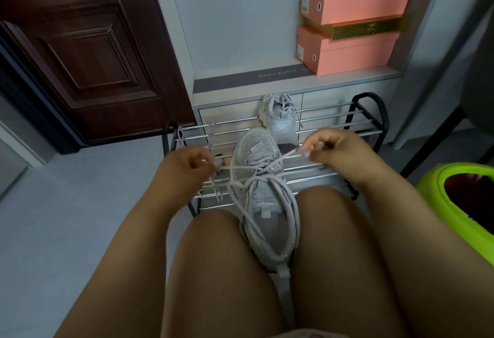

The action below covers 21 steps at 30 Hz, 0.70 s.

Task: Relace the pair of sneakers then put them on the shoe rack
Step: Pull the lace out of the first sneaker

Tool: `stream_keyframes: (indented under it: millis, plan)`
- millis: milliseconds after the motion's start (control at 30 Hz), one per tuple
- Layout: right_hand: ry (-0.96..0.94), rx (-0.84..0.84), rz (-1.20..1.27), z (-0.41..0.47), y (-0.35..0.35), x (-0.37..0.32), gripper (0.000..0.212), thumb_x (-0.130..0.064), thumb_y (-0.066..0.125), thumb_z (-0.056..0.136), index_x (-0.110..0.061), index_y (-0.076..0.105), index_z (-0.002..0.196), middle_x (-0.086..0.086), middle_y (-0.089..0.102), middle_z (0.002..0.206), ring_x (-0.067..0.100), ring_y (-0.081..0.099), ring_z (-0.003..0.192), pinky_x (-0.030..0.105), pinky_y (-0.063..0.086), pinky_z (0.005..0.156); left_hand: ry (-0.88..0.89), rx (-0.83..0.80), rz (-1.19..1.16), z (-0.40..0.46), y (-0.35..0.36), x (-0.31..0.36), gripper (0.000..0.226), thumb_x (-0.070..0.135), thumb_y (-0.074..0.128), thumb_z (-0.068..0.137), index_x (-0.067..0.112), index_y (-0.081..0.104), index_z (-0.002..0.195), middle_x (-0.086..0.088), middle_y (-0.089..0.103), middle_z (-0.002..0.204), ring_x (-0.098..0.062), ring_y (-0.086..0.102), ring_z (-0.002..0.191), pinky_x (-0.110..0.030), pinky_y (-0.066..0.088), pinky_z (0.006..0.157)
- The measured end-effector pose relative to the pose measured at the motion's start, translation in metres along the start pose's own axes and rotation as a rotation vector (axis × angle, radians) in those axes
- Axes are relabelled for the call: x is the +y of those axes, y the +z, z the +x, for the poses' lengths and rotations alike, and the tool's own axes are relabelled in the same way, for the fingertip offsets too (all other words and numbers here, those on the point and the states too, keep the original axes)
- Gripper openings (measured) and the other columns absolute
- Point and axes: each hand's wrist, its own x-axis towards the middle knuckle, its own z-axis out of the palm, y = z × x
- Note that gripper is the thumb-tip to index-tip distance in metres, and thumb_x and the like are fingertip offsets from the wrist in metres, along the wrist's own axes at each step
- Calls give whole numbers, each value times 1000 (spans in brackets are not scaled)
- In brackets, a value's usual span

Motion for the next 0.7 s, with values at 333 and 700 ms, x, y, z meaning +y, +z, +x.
stream_keyframes:
  millis: [333,700]
  plan:
    - [-59,-338,-338,4,42,7,15,-18,61,90,-11,61,76,-10,52,64,-6,44,52,8,36,55,123,-280,73,-7,38,7,14,19,63,87,13,65,75,2,60,71,-5,51,62,-19,41,61]
    - [117,260,-539,15,-6,34,38,-34,65,84,-28,47,51,8,57,75,26,53,85,31,38,78,-451,167,-473,3,-1,-30,19,13,54,93,10,59,75,-10,54,78,-19,50,72,-32,45,76]
